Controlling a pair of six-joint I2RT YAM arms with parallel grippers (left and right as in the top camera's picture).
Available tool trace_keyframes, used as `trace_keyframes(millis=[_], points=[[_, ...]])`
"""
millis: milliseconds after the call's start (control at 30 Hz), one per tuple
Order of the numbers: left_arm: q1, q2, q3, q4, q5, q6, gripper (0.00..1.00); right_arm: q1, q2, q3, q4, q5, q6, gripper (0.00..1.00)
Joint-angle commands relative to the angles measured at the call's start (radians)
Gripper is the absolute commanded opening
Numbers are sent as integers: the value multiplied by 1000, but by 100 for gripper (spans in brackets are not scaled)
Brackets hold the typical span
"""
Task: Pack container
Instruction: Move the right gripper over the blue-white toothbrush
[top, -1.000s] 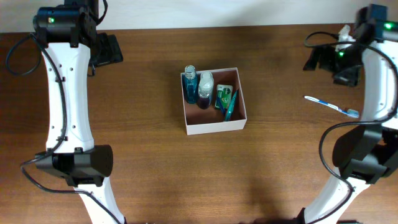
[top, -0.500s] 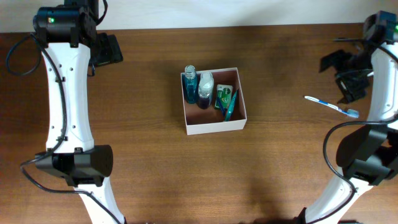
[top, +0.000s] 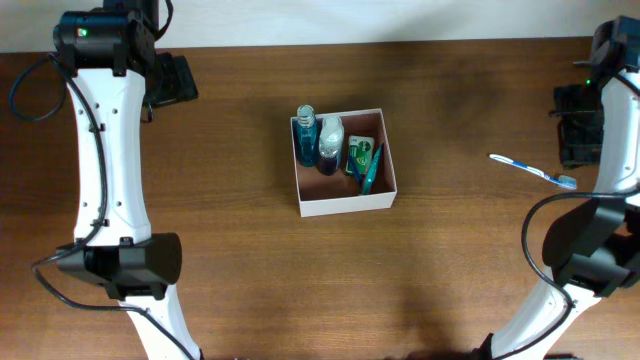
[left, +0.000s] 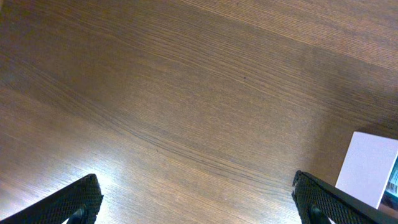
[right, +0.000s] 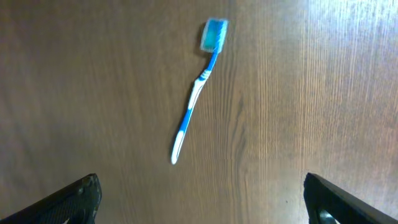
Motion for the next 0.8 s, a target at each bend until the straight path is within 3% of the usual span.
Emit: trace_keyframes(millis=[0,767], points=[[2,-8,-2,-1,0,-10,99,-13,69,-7,1,51,103,98],[2,-8,-2,-1,0,-11,99,-58,282,-7,90,-21,120,98]])
